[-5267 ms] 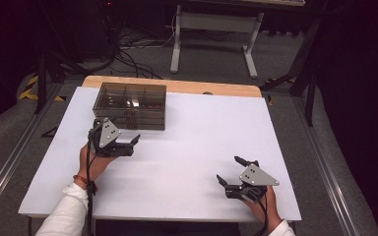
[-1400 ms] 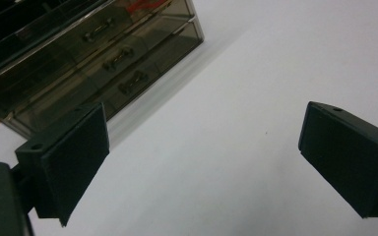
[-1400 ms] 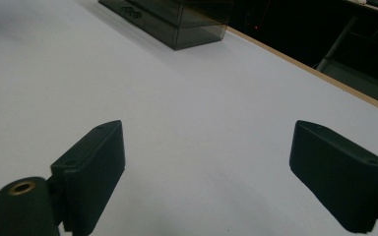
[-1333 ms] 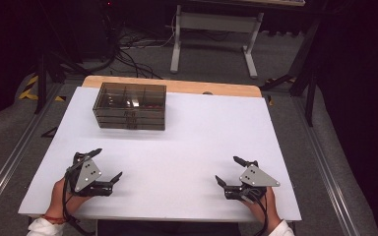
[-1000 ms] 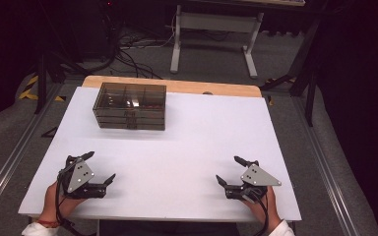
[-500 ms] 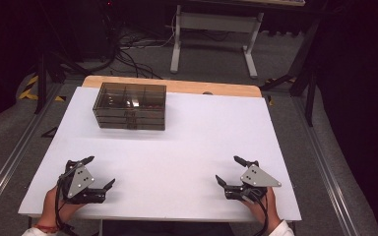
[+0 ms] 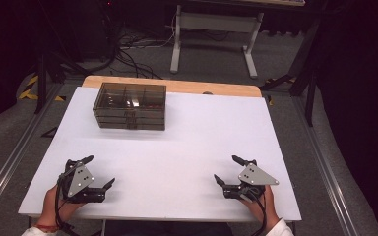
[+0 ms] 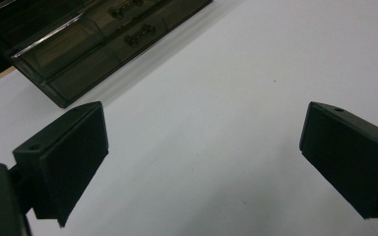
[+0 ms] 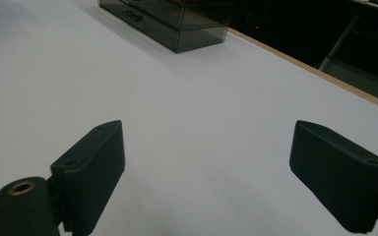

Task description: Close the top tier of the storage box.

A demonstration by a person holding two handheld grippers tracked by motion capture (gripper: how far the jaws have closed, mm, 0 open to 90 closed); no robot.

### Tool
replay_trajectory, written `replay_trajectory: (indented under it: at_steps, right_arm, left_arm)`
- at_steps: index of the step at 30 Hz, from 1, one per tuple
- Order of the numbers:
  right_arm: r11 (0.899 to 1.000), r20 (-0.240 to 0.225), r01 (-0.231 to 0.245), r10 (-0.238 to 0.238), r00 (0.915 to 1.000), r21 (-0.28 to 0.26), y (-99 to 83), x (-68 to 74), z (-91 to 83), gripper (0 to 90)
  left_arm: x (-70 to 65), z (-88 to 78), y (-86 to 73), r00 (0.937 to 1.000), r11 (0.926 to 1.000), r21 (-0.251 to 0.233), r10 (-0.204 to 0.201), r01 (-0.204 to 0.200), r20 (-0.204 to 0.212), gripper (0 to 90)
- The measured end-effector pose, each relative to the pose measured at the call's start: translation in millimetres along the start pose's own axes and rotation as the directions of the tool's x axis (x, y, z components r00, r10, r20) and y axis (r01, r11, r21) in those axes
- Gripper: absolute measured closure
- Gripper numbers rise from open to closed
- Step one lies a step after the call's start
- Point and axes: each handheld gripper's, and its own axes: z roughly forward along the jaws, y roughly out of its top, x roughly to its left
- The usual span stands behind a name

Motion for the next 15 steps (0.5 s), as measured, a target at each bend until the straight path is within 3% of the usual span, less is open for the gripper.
replay_trajectory:
  at_steps: [2,4,7,12,15]
  right_arm:
    - [1.0,-0.003,-0.003,0.003,1.0,0.0,-0.1,-0.4,0.3,14.3]
    - [0.998,-0.025,-0.053,0.053,0.9983,-0.015,-0.9,-1.9,-0.7,14.3]
    - [0.996,-0.027,-0.088,0.087,0.9958,-0.03,-1.6,-4.0,-3.5,14.3]
    - [0.998,-0.005,-0.057,0.057,0.9984,-0.022,-3.5,-3.7,-8.9,14.3]
    - [0.998,-0.002,-0.066,0.066,0.9978,-0.025,-3.0,-4.7,-8.5,14.3]
  left_arm:
    - [0.1,1.3,0.1,1.0,1.0,0.002,-0.001,0.001,0.005,5.2]
    - [0.0,2.4,0.4,1.0,1.0,0.004,-0.001,0.001,0.007,5.2]
    - [-2.3,3.9,1.4,0.9999,0.9998,0.013,0.012,-0.012,0.006,5.2]
    - [-5.3,6.4,4.7,0.9995,0.9995,0.012,0.027,-0.028,0.013,5.2]
    - [-5.3,6.8,3.4,0.9997,0.9997,0.014,0.02,-0.02,0.017,5.2]
